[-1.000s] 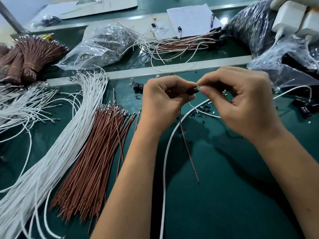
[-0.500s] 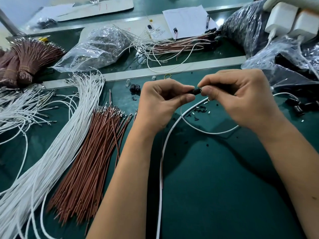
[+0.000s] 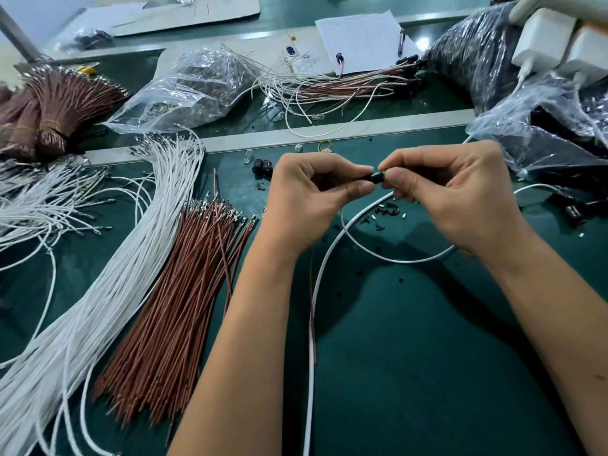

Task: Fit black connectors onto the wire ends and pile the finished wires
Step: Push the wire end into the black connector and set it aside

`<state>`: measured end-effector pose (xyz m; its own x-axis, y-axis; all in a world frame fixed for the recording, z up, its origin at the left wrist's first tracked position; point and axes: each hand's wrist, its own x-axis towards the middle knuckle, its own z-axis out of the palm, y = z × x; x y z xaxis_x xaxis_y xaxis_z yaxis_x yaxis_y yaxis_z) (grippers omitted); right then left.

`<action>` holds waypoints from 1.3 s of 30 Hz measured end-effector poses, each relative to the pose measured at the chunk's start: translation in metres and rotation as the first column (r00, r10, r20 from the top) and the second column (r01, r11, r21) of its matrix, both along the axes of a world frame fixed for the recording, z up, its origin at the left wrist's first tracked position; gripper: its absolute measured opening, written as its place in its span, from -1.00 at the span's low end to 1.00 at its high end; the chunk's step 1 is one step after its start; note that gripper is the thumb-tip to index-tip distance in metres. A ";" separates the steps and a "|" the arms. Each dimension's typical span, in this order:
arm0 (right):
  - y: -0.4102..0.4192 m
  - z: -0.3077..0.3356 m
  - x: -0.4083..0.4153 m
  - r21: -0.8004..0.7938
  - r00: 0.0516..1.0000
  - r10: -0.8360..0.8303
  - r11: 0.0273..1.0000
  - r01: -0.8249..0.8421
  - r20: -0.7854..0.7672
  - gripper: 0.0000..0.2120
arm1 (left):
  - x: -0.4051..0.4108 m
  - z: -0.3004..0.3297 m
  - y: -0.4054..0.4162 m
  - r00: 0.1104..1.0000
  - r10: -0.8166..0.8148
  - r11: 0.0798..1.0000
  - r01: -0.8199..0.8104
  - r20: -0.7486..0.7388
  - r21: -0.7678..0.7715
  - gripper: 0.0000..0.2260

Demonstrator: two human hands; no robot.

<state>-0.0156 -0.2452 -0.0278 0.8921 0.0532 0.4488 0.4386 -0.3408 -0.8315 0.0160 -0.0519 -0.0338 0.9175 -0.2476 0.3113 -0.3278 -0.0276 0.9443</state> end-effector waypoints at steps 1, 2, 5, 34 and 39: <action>-0.001 0.001 0.000 0.017 1.000 0.016 1.000 -0.016 -0.008 -0.87 | 0.000 0.000 0.001 1.000 -0.011 1.000 0.010 -0.015 -0.022 -0.79; -0.002 0.001 0.000 0.048 0.999 0.033 0.998 -0.032 -0.020 -0.88 | 0.000 0.001 0.001 0.999 -0.023 0.999 0.021 -0.030 -0.046 -0.78; -0.003 0.001 0.000 0.074 0.998 0.057 0.996 -0.055 -0.026 -0.87 | 0.001 0.001 0.002 0.997 -0.047 0.998 0.044 -0.056 -0.046 -0.79; -0.007 -0.001 0.004 0.112 0.997 0.067 0.992 -0.061 -0.050 -0.89 | 0.000 -0.005 -0.003 0.996 -0.044 0.992 0.035 -0.077 -0.120 -0.84; -0.004 -0.002 0.003 0.067 0.999 0.032 0.997 -0.031 -0.014 -0.89 | 0.000 -0.005 -0.003 0.995 -0.043 0.993 0.033 -0.086 -0.109 -0.85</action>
<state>-0.0126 -0.2489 -0.0299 0.8971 0.0520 0.4388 0.4357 -0.2705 -0.8585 0.0157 -0.0546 -0.0387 0.9332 -0.2523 0.2560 -0.2417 0.0866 0.9665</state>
